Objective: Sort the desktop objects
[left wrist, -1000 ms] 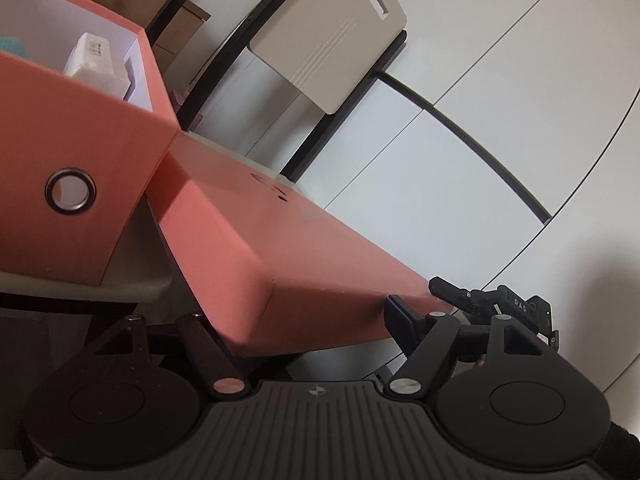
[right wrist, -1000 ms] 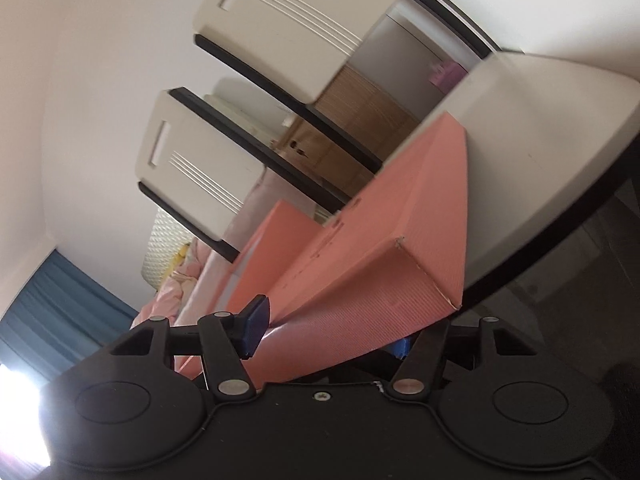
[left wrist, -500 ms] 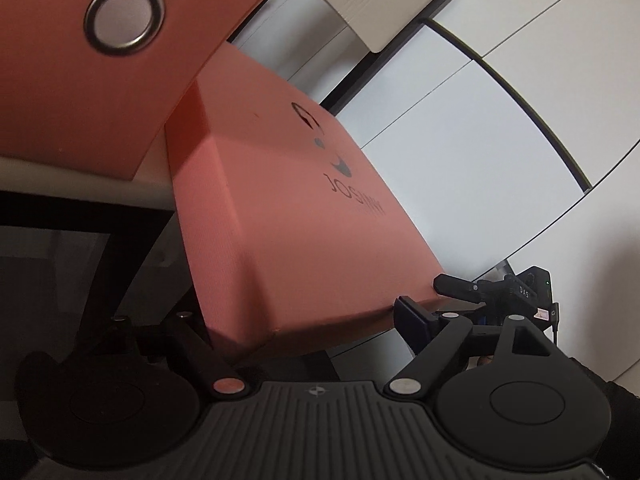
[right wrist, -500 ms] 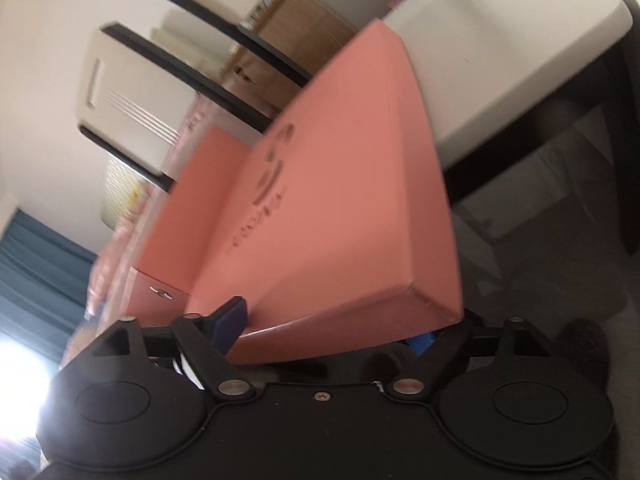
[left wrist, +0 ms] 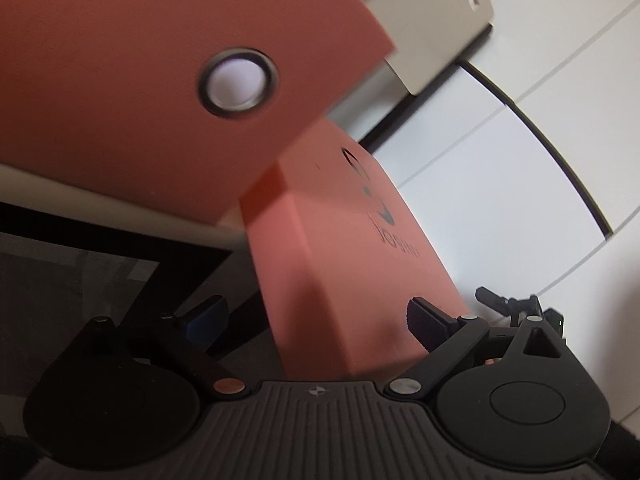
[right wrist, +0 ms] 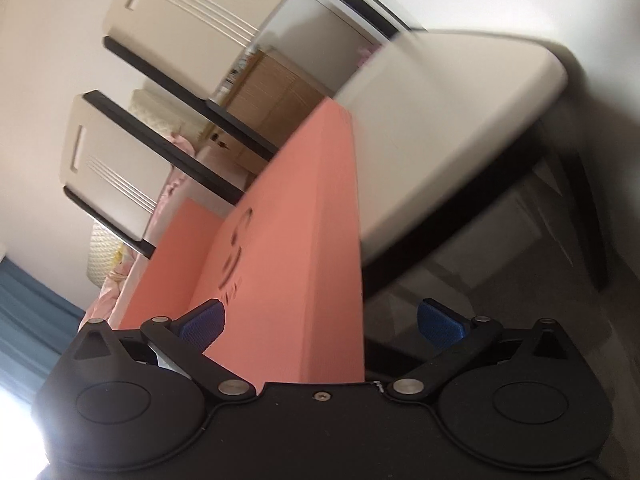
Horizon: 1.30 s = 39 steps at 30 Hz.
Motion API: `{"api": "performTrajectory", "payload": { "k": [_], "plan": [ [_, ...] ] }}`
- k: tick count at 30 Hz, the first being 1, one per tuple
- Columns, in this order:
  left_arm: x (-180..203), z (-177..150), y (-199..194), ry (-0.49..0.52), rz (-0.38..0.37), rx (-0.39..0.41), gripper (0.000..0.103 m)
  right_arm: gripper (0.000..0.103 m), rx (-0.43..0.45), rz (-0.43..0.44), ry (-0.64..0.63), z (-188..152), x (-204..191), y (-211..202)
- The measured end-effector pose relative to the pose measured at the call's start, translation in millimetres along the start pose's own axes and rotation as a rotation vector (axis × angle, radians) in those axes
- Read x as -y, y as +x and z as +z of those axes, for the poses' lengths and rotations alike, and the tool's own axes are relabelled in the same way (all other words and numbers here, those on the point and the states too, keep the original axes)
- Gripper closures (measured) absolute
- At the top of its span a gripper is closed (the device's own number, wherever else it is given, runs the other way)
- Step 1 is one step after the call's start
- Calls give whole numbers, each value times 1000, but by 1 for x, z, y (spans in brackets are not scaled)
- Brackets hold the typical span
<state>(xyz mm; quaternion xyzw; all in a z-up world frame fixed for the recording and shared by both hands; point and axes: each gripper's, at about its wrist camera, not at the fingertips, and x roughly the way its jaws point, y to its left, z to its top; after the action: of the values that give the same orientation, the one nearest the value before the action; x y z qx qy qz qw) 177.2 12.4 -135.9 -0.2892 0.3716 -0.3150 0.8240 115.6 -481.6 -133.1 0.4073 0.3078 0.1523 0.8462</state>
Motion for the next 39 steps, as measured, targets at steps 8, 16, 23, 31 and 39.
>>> {"api": "performTrajectory", "payload": {
  "k": [8, 16, 23, 31, 39],
  "plan": [
    [-5, 14, 9, -21, 13, 37, 20, 15, -35, 54, -35, 11, 5, 31],
    [22, 18, -12, 18, 2, 72, 32, 31, -9, 70, -108, 11, -22, 16],
    [58, 21, -46, 15, -88, 140, 30, 31, 141, 114, -206, 14, -62, -33],
    [110, 33, -81, 125, -135, 221, 30, 31, 252, 181, -283, 15, -106, -77],
    [132, 68, -140, 200, -70, 341, 30, 31, 260, 308, -292, 28, -153, -47]
  ]
}}
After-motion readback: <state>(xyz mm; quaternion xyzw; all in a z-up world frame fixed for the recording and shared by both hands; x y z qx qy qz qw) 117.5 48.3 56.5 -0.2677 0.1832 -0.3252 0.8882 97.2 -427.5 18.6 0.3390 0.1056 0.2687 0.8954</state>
